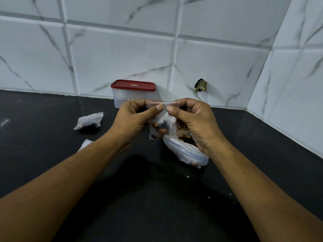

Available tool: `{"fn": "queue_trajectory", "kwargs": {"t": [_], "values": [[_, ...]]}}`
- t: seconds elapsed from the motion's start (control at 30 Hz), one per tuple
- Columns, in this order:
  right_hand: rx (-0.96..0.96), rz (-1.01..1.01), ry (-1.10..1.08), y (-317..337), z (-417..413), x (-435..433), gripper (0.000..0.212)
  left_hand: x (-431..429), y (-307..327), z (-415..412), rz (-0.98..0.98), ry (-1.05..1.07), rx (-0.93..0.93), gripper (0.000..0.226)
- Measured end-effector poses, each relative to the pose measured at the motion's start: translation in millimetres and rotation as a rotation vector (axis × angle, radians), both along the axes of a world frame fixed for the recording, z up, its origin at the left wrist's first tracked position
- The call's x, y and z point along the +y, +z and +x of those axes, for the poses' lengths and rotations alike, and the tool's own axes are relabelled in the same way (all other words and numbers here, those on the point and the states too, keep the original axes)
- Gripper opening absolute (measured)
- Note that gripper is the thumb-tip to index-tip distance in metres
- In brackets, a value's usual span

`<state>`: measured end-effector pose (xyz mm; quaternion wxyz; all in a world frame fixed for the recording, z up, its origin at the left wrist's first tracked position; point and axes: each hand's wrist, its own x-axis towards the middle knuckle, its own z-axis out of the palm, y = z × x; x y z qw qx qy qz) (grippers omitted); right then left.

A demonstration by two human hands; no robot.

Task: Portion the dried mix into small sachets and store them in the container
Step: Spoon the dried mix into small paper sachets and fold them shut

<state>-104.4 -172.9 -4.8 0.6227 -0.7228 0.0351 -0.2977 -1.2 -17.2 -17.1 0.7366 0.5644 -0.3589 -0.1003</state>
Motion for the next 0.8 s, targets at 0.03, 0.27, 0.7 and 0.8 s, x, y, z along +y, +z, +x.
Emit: {"fn": "queue_trajectory", "kwargs": {"t": [0.03,0.27,0.7,0.8], "values": [[0.001,0.0,0.0,0.2,0.0,0.1,0.004,-0.1,0.0,0.3,0.004,0.002,-0.001,0.011],[0.019,0.001,0.005,0.5,0.1,1.5,0.006,0.4,-0.3,-0.5,0.018,0.015,-0.001,0.011],[0.006,0.013,-0.014,-0.1,-0.6,0.9,0.007,0.1,0.2,-1.1,0.022,0.037,-0.015,0.009],[0.0,0.012,-0.016,0.5,-0.6,-0.6,0.009,1.0,1.3,-2.1,0.022,0.014,-0.015,0.013]]}}
